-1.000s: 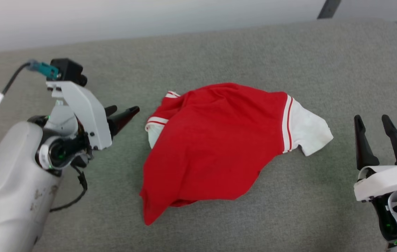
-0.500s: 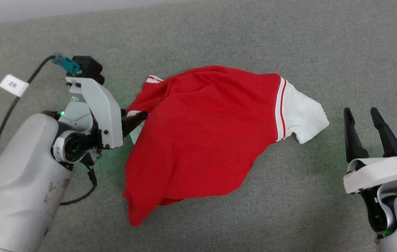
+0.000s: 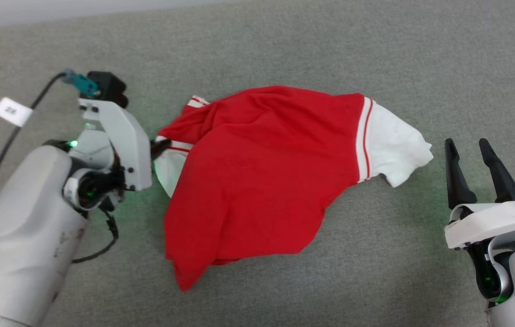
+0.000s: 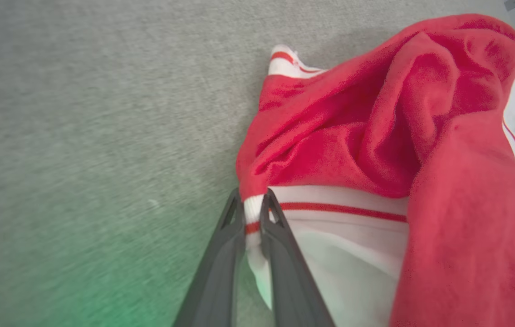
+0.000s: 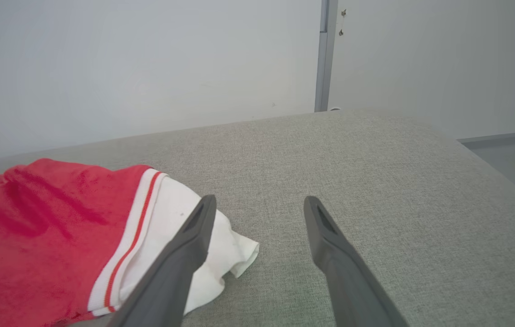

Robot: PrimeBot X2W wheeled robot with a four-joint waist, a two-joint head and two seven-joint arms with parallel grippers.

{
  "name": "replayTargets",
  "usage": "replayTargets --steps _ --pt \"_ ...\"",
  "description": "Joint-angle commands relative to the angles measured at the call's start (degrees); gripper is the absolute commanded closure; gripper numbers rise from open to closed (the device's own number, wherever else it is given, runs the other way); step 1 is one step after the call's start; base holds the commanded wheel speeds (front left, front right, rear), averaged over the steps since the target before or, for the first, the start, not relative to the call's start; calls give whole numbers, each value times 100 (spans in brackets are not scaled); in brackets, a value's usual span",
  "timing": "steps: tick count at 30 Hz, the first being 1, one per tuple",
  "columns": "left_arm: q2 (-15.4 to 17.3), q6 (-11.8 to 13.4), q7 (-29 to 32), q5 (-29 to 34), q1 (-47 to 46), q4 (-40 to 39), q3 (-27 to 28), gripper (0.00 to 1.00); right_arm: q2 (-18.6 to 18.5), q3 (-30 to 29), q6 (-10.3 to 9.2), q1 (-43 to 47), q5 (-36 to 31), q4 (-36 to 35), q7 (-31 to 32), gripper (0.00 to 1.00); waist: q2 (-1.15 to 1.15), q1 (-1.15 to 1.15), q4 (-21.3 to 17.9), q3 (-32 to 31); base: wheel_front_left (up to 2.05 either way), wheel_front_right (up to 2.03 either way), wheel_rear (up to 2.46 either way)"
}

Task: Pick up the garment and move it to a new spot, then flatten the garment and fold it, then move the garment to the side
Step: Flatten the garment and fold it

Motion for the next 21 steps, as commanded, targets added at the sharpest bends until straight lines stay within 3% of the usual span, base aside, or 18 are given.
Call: replayTargets --steps 1,15,21 --pt "94 -22 -59 3 -70 3 41 100 -45 -42 -8 17 -30 22 -14 0 0 0 122 -130 0 0 0" --pt "1018 45 -408 207 385 -631 263 100 -101 -109 -9 335 -114 27 120 0 0 0 511 -712 0 0 0" --pt "1073 72 -431 89 581 -1337 297 100 -105 -101 -9 504 -111 -10 198 0 0 0 587 -903 0 0 0"
